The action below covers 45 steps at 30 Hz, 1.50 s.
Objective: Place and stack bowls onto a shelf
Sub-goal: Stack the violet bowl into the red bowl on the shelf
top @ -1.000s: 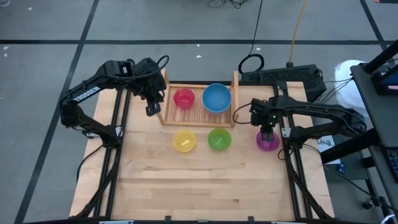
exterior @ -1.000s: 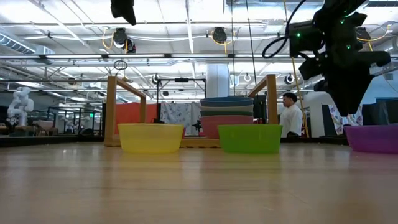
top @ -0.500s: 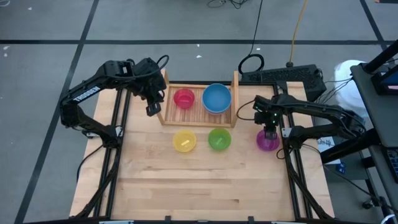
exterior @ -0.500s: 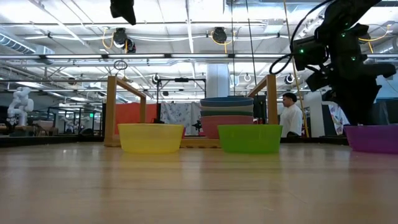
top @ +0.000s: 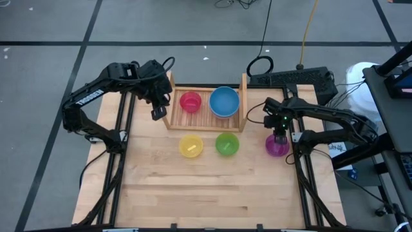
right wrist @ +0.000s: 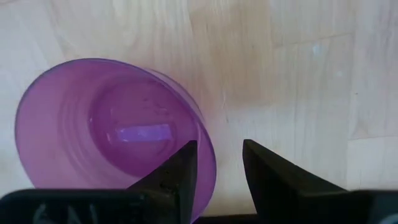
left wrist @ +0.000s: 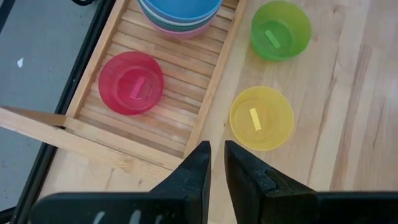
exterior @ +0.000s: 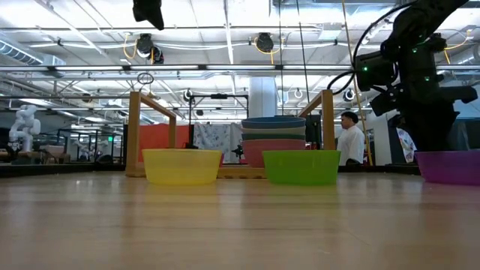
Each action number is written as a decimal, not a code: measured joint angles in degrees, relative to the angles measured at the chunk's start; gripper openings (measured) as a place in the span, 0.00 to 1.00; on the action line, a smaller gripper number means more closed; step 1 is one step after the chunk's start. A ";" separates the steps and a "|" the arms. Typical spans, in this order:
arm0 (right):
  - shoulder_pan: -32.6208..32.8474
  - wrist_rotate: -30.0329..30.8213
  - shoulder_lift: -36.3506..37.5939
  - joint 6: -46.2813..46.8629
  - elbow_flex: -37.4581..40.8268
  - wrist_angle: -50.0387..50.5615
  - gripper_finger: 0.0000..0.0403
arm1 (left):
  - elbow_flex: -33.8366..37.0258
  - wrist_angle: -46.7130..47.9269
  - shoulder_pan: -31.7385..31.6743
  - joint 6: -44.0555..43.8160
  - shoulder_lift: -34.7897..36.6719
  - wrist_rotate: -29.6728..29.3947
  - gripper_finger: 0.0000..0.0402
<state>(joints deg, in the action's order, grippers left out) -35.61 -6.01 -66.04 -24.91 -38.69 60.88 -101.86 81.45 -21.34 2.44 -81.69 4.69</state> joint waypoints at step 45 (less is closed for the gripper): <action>-1.42 3.26 -0.81 5.68 -19.38 10.99 0.00 | 0.00 2.42 0.00 0.00 0.00 -0.02 0.13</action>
<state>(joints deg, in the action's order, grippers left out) -37.04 -2.75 -66.85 -19.23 -58.08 71.87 -101.86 83.87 -21.34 2.44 -81.69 4.67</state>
